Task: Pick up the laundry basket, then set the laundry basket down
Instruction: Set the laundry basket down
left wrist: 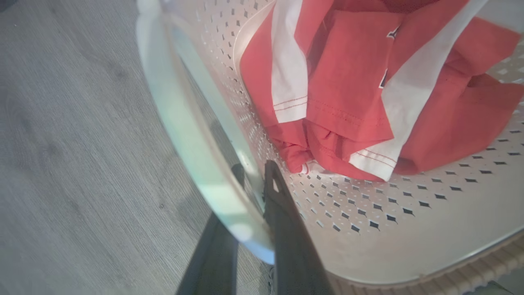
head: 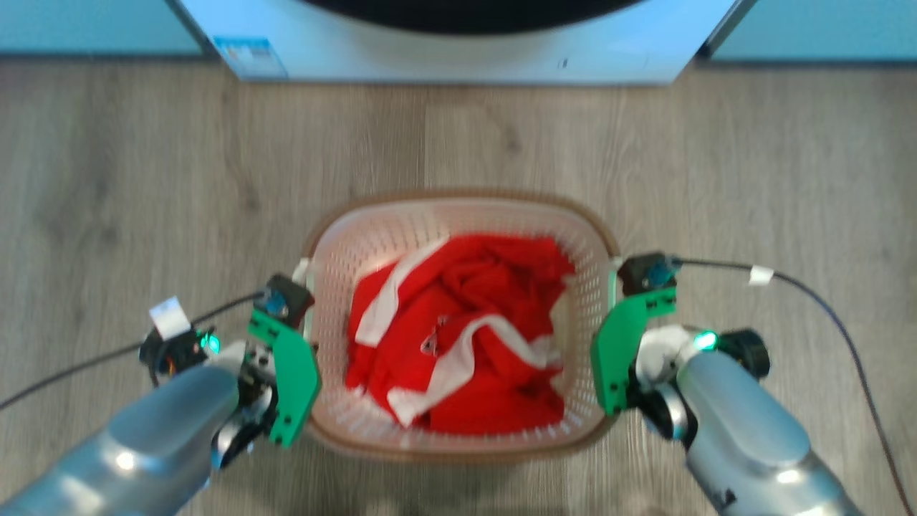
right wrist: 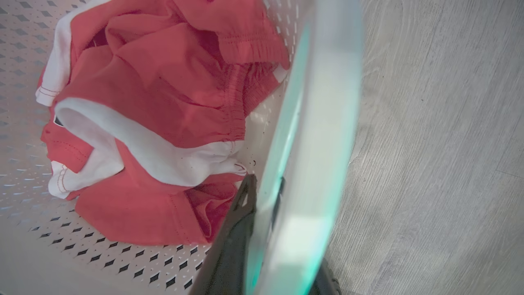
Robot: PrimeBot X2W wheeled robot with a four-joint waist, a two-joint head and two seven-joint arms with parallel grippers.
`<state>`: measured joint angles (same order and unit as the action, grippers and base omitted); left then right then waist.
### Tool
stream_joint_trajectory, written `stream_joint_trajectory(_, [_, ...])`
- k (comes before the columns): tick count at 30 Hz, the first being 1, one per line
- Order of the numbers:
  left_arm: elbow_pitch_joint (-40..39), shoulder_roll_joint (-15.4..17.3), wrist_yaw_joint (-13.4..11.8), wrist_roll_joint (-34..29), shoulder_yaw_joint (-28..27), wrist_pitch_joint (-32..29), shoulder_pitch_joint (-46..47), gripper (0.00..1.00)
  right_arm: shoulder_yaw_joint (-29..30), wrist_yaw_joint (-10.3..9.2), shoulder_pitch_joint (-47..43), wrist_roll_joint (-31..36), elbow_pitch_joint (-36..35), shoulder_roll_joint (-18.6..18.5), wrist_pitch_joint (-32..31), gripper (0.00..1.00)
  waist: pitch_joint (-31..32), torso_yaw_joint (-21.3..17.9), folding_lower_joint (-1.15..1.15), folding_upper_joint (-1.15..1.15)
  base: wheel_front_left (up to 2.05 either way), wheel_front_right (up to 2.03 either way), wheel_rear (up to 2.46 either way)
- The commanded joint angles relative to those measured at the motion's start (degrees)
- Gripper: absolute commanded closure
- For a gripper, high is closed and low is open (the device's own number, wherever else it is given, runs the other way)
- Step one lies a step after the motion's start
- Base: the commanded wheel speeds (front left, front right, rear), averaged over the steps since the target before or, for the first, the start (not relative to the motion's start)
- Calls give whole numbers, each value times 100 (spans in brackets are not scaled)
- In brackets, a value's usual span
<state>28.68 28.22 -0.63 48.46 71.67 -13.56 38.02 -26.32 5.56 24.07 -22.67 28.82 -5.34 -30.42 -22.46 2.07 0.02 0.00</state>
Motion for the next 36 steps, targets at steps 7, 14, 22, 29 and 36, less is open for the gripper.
stream_joint_trajectory(7, [843,-479,496,-261,-120,507,711,100,-197,192,907,106,229,247,688,100,-1098,196,-2,0,0,0,0])
stream_joint_trajectory(14, [1954,-1023,715,-304,-186,1019,1401,100,-243,192,1668,112,814,247,1190,100,-1743,337,-2,0,0,0,0])
stream_joint_trajectory(22, [2964,-1538,804,-241,-118,1506,1786,100,-359,192,2068,-217,1505,247,1626,100,-2031,334,-2,0,0,0,0])
stream_joint_trajectory(29, [3404,-1720,810,-116,-27,1865,2017,100,-535,192,2354,-495,1962,247,1966,100,-2302,306,-2,0,0,0,0])
stream_joint_trajectory(36, [3675,-1908,811,-64,57,2141,2135,100,-659,192,2550,-672,2393,247,2389,100,-2473,383,-2,0,0,0,0])
